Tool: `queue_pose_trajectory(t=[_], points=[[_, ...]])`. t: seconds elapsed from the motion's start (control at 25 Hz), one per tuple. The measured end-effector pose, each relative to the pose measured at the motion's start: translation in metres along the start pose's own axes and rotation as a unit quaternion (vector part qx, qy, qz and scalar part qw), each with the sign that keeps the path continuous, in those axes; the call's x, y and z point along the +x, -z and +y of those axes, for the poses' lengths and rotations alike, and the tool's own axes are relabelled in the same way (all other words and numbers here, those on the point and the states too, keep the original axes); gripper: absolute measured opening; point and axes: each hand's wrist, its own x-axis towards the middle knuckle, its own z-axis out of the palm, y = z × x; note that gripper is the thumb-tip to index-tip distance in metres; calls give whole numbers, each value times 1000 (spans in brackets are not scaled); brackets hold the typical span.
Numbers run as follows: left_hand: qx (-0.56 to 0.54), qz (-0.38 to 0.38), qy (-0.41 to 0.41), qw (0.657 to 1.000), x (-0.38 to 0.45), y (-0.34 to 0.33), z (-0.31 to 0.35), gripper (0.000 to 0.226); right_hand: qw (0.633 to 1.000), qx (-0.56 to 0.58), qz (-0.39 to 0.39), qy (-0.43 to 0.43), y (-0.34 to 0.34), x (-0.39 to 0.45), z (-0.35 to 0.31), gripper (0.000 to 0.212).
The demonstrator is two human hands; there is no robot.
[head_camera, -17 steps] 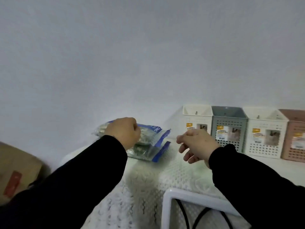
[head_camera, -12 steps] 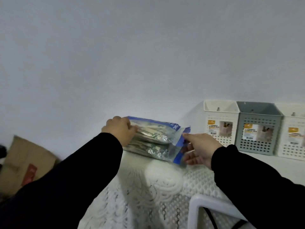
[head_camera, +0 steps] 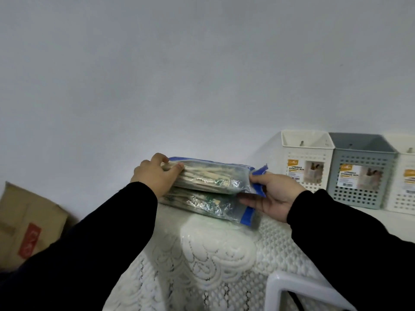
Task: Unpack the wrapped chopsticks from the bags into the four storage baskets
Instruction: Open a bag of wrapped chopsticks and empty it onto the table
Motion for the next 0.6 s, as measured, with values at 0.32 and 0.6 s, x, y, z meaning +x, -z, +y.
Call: queue_pose_trajectory(t=[0.32, 0.6], points=[[-146, -121, 19, 982, -63, 4, 90, 55, 981, 125, -80, 122, 46, -71, -71, 10], [-311, -329, 89, 887, -150, -37, 198, 69, 974, 103, -58, 192, 105, -153, -143, 16]])
